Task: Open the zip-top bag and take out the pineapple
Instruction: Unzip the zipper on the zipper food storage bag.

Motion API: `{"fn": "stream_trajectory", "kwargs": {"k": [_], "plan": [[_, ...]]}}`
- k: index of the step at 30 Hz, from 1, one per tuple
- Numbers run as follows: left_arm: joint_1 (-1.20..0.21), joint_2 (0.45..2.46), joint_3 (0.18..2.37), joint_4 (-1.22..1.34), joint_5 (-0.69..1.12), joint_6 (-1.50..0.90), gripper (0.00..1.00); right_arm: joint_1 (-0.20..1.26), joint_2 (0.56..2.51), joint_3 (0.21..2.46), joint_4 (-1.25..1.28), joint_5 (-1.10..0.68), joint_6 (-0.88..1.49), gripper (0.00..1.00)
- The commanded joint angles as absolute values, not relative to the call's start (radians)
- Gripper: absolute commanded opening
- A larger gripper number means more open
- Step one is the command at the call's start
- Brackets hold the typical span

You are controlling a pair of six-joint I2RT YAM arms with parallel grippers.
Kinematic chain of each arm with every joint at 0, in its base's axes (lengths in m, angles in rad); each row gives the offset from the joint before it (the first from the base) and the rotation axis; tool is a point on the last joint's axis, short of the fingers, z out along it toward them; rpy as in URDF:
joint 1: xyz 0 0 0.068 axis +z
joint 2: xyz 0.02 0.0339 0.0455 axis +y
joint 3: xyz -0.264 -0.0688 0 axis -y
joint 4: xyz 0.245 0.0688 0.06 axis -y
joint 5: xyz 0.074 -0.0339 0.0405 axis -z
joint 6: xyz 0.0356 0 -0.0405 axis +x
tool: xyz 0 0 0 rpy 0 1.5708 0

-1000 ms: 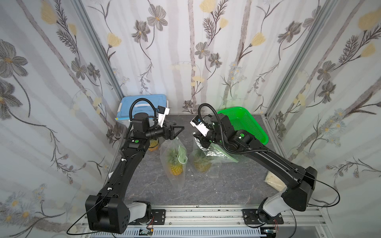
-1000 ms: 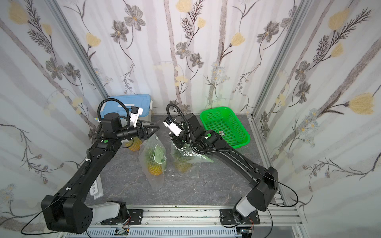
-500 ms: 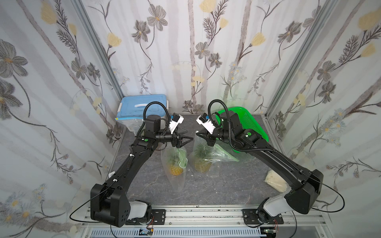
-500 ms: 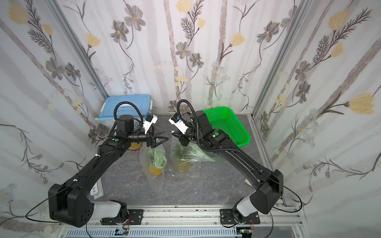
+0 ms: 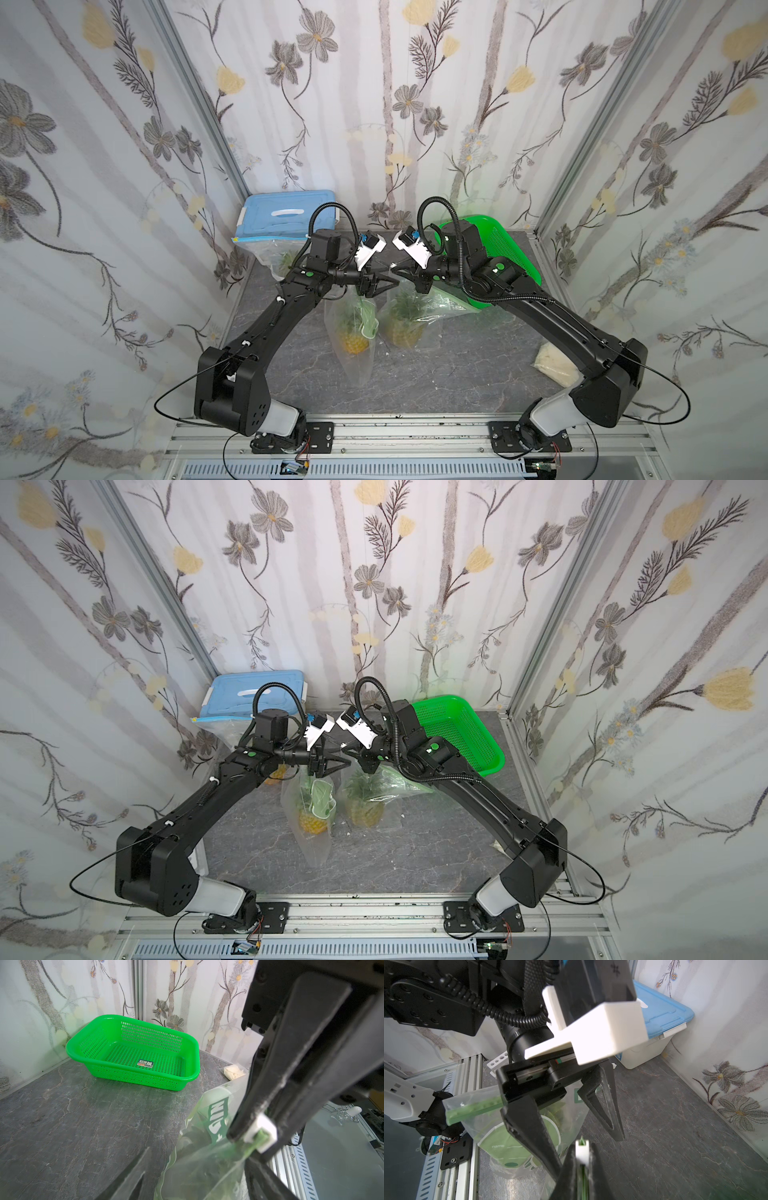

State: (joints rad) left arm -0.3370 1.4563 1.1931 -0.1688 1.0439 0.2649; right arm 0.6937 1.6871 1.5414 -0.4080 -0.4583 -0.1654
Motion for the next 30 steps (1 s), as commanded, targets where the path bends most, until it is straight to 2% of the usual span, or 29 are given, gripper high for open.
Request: {"fn": "stream_trajectory", "kwargs": {"k": [1, 3, 6, 7, 10, 14, 20, 30], "plan": [[-0.344, 1.461, 1.206, -0.150, 1.049, 0.294, 0.67, 0.695, 1.691, 1.558, -0.341, -0.506, -0.189, 0.00], [-0.346, 1.461, 1.205, -0.140, 1.053, 0.284, 0.59, 0.695, 1.694, 1.559, -0.339, -0.508, -0.187, 0.00], [-0.349, 1.455, 1.190, -0.107, 1.042, 0.253, 0.20, 0.697, 1.704, 1.563, -0.340, -0.498, -0.186, 0.00], [-0.349, 1.449, 1.178, -0.086, 1.033, 0.241, 0.13, 0.696, 1.709, 1.563, -0.342, -0.490, -0.184, 0.01], [-0.349, 1.430, 1.155, -0.054, 1.021, 0.220, 0.05, 0.699, 1.718, 1.563, -0.347, -0.465, -0.183, 0.03], [-0.348, 1.418, 1.144, -0.051, 1.003, 0.212, 0.01, 0.700, 1.724, 1.563, -0.346, -0.442, -0.182, 0.11], [-0.349, 1.419, 1.141, -0.052, 0.996, 0.209, 0.00, 0.699, 1.724, 1.566, -0.334, -0.433, -0.179, 0.21], [-0.349, 1.422, 1.140, -0.045, 0.991, 0.202, 0.00, 0.703, 1.752, 1.607, -0.354, -0.438, -0.182, 0.23]]}}
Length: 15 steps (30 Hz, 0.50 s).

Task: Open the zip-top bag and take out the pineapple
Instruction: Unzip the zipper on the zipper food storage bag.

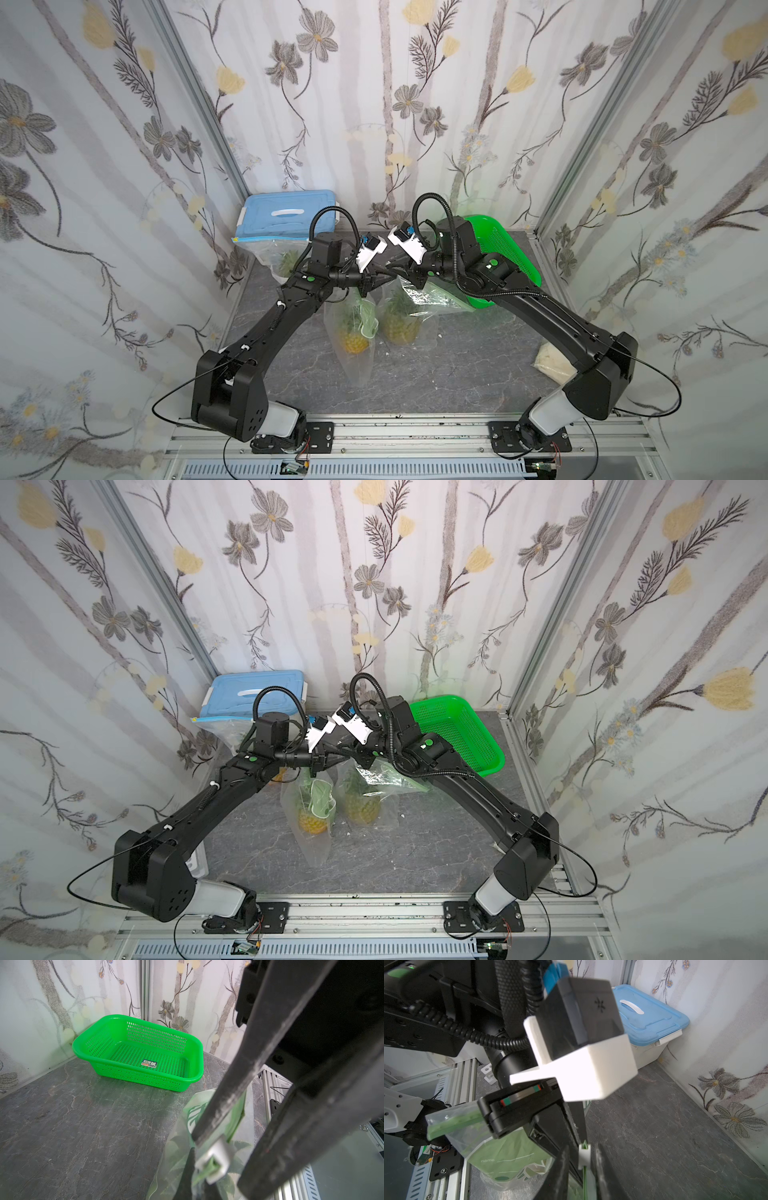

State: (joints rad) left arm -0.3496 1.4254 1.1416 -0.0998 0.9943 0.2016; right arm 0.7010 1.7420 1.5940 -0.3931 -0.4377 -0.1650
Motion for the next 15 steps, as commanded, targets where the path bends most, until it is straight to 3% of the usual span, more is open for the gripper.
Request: {"fn": "stream_trajectory", "kwargs": {"k": [1, 10, 15], "plan": [[-0.349, 1.421, 1.140, -0.045, 0.991, 0.201, 0.00, 0.703, 1.754, 1.608, -0.353, -0.437, -0.180, 0.22], [-0.349, 1.412, 1.129, -0.020, 0.973, 0.185, 0.00, 0.704, 1.756, 1.608, -0.356, -0.421, -0.178, 0.08], [-0.349, 1.400, 1.104, 0.031, 0.944, 0.153, 0.00, 0.704, 1.749, 1.600, -0.357, -0.414, -0.177, 0.05]]}}
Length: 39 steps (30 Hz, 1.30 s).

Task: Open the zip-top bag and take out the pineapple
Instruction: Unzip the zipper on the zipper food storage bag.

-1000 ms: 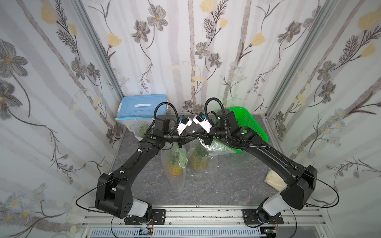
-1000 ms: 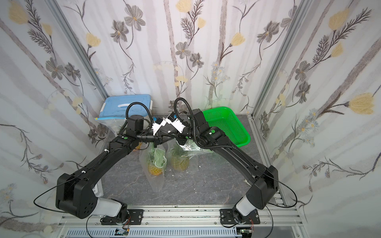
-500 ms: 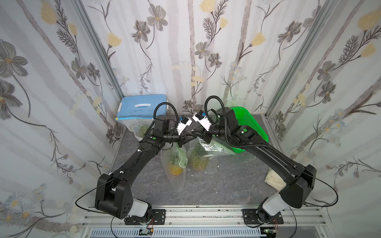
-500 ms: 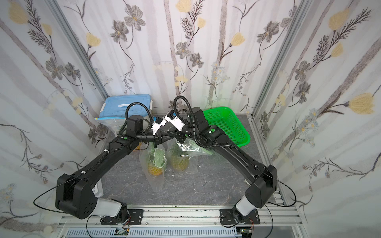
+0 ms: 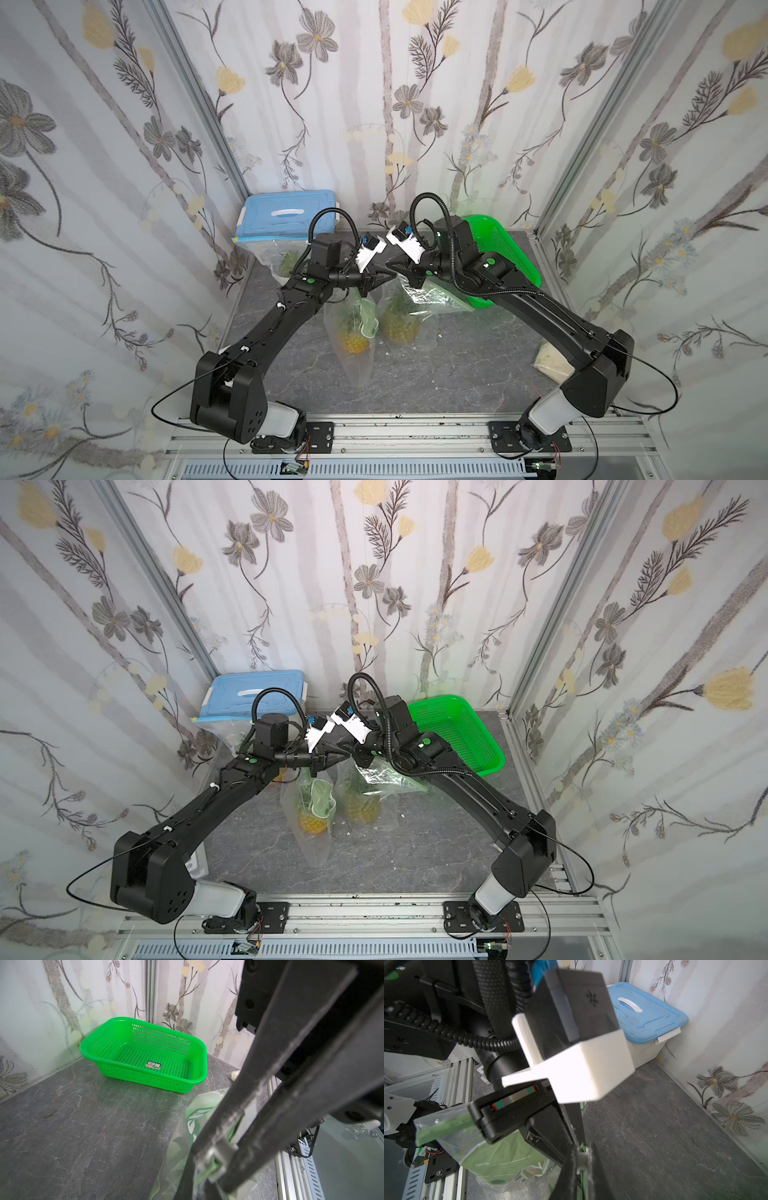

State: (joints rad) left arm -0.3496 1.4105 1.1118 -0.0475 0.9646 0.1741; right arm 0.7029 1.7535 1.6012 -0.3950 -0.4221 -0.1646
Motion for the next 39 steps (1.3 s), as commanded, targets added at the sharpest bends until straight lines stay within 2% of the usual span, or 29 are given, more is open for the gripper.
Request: {"fn": "stream_trajectory", "kwargs": {"k": [1, 21, 22, 28, 30, 36, 39], "plan": [[-0.348, 1.398, 1.101, 0.036, 0.940, 0.149, 0.00, 0.704, 1.748, 1.600, -0.357, -0.413, -0.176, 0.05], [-0.336, 1.348, 1.041, 0.110, 0.905, 0.096, 0.00, 0.696, 1.705, 1.534, -0.341, -0.392, -0.182, 0.03], [-0.336, 1.348, 1.045, 0.102, 0.908, 0.094, 0.01, 0.695, 1.705, 1.534, -0.341, -0.397, -0.182, 0.03], [-0.337, 1.345, 1.076, 0.009, 0.953, 0.144, 0.28, 0.696, 1.720, 1.553, -0.334, -0.420, -0.182, 0.03], [-0.337, 1.339, 1.090, -0.029, 0.969, 0.171, 0.34, 0.696, 1.728, 1.565, -0.336, -0.423, -0.181, 0.02], [-0.337, 1.331, 1.110, -0.075, 0.973, 0.218, 0.36, 0.699, 1.745, 1.594, -0.345, -0.446, -0.187, 0.02], [-0.338, 1.343, 1.126, -0.083, 0.971, 0.227, 0.32, 0.703, 1.753, 1.609, -0.356, -0.445, -0.192, 0.02]]}}
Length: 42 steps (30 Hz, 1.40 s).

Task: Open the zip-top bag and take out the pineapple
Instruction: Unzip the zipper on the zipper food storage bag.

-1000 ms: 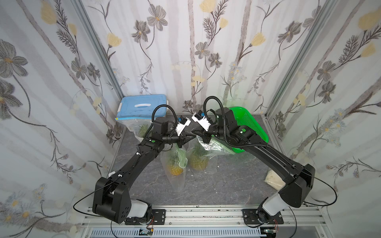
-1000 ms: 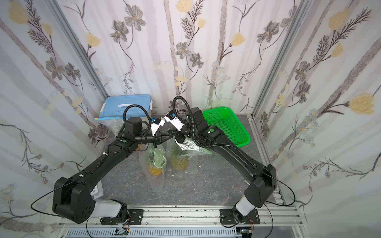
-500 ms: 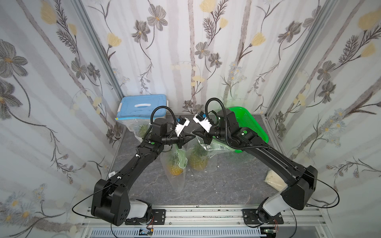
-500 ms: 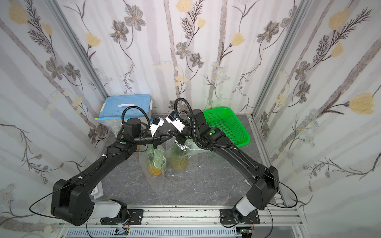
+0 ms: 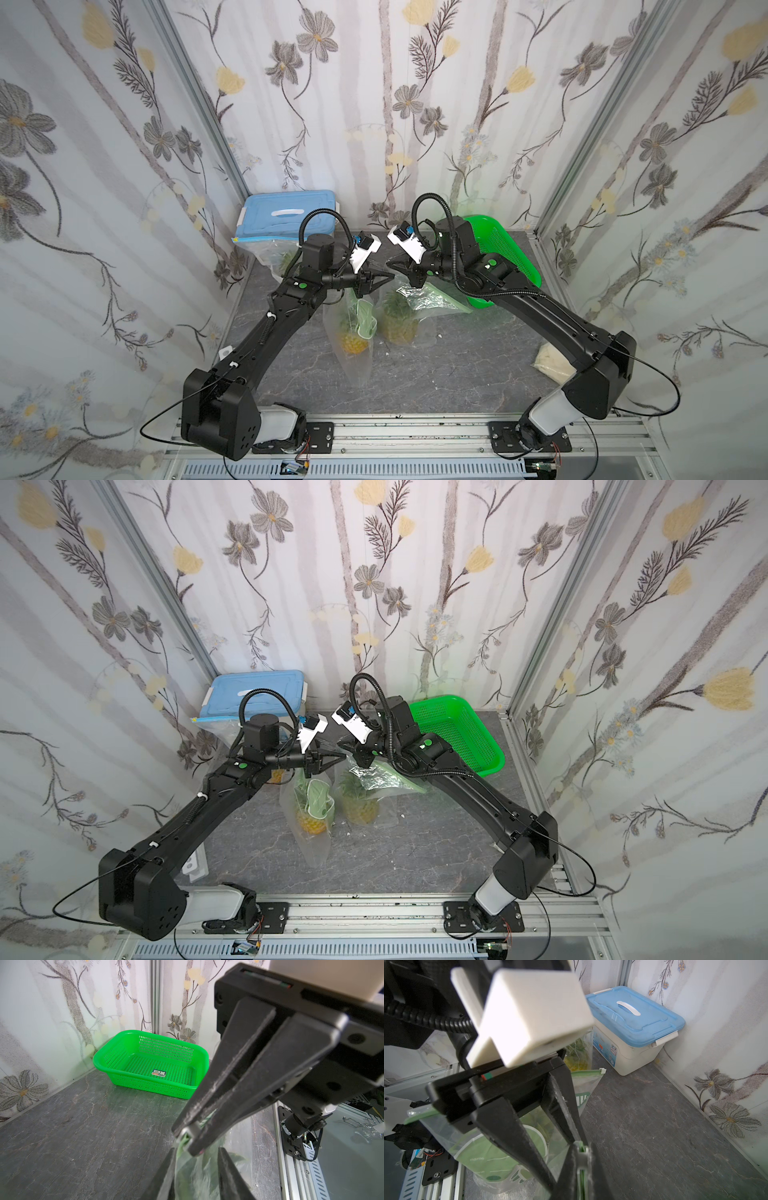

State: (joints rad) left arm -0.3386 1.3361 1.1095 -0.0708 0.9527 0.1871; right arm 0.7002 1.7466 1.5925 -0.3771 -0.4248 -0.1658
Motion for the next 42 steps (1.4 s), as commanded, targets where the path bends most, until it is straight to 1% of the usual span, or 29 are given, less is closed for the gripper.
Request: {"fn": "stream_trajectory", "kwargs": {"k": [1, 6, 10, 16, 30, 42], "plan": [[-0.337, 1.347, 1.130, -0.083, 0.967, 0.227, 0.31, 0.704, 1.755, 1.611, -0.359, -0.443, -0.192, 0.02], [-0.335, 1.363, 1.151, -0.080, 0.946, 0.232, 0.25, 0.707, 1.758, 1.614, -0.363, -0.438, -0.199, 0.02], [-0.331, 1.375, 1.166, -0.073, 0.927, 0.228, 0.18, 0.707, 1.761, 1.618, -0.370, -0.433, -0.200, 0.02], [-0.325, 1.369, 1.158, -0.049, 0.896, 0.212, 0.00, 0.709, 1.767, 1.620, -0.373, -0.425, -0.202, 0.02], [-0.314, 1.304, 1.050, 0.122, 0.818, 0.111, 0.00, 0.709, 1.759, 1.608, -0.383, -0.405, -0.215, 0.02], [-0.276, 1.238, 0.997, 0.162, 0.806, 0.073, 0.00, 0.697, 1.713, 1.538, -0.377, -0.384, -0.223, 0.02]]}}
